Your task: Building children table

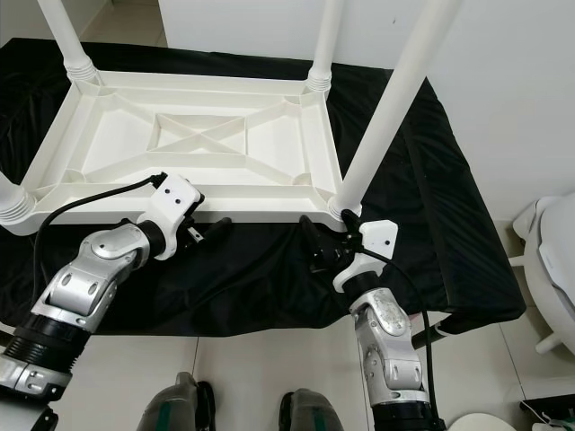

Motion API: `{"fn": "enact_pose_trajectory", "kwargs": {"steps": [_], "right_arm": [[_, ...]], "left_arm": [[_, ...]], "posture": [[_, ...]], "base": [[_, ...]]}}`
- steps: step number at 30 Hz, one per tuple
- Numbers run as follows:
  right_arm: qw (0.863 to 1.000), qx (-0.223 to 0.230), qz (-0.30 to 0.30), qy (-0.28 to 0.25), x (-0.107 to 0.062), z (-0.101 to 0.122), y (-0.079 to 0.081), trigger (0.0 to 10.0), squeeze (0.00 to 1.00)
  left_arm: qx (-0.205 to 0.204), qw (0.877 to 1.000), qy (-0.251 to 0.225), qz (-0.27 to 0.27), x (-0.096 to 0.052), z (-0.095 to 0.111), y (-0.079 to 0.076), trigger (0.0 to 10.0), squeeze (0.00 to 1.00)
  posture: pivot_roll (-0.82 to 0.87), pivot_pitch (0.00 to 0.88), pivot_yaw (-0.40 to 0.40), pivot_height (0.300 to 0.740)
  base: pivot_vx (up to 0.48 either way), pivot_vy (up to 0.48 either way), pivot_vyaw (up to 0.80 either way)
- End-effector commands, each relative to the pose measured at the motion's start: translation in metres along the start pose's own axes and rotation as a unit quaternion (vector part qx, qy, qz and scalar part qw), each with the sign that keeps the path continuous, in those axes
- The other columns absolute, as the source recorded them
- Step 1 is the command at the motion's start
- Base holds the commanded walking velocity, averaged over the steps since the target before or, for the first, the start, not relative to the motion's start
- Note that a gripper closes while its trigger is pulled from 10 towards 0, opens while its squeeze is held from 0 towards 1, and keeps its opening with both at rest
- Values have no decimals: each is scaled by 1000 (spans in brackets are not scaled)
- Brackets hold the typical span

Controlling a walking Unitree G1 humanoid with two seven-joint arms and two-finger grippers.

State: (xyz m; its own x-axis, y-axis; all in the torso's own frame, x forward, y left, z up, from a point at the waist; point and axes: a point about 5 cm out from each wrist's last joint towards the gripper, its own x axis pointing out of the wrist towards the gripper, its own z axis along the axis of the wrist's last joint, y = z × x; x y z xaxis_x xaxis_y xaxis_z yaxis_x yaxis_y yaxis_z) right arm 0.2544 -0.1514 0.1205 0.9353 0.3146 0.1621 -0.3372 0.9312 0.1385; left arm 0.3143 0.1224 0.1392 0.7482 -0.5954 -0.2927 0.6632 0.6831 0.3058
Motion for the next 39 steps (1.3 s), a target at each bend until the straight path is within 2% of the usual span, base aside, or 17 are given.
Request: {"fn": "enact_pose_trajectory", "kwargs": {"steps": [1, 8, 12, 13, 21, 22, 23, 24, 25, 27, 39], "right_arm": [[1000, -2, 3, 9, -3, -1, 0, 10000, 0], [1000, -1, 5, 9, -1, 0, 1, 10000, 0], [1000, -1, 6, 9, -1, -1, 4, 10000, 0], [1000, -3, 13, 9, -3, -1, 7, 10000, 0], [1000, -7, 10, 14, -7, -3, 7, 10000, 0], [1000, -7, 9, 14, -7, -3, 7, 10000, 0], [1000, -7, 9, 14, -7, -3, 7, 10000, 0], [1000, -7, 8, 14, -6, -3, 7, 10000, 0], [1000, -7, 7, 13, -6, -3, 8, 10000, 0], [1000, -6, 6, 12, -5, -3, 8, 10000, 0], [1000, -6, 4, 9, -2, -3, 10, 10000, 0]], "left_arm": [[26, 999, 17, -10, 4, -4, 0, 10000, 0], [61, 996, 55, -23, 14, -7, 9, 10000, 0], [67, 995, 68, -41, 17, -8, 11, 10000, 0], [74, 992, 82, -65, 17, -11, 10, 10000, 0], [73, 985, 106, -112, 17, -18, 8, 10000, 0], [75, 985, 108, -113, 17, -18, 8, 8588, 0], [77, 984, 110, -113, 18, -18, 9, 8588, 0], [80, 984, 111, -116, 18, -19, 9, 2588, 0], [81, 983, 112, -118, 18, -19, 9, 2157, 0], [80, 984, 109, -120, 18, -18, 9, 0, 0], [54, 989, 81, -113, 24, -5, 5, 0, 0]], "posture": [[-118, 33, -6, 740], [-126, 27, 5, 740], [-130, 24, 12, 740], [-140, 24, 23, 740], [-146, 22, 30, 740], [-146, 21, 32, 740], [-146, 21, 32, 740], [-147, 20, 34, 740], [-147, 20, 34, 740], [-146, 20, 35, 740], [-140, 25, 36, 740]], "base": [[0, 0, 0], [0, 0, 0], [0, 0, 0], [0, 0, 0], [0, 0, 0], [0, 0, 0], [0, 0, 0], [0, 0, 0], [0, 0, 0], [0, 0, 0], [0, 0, 0]]}}
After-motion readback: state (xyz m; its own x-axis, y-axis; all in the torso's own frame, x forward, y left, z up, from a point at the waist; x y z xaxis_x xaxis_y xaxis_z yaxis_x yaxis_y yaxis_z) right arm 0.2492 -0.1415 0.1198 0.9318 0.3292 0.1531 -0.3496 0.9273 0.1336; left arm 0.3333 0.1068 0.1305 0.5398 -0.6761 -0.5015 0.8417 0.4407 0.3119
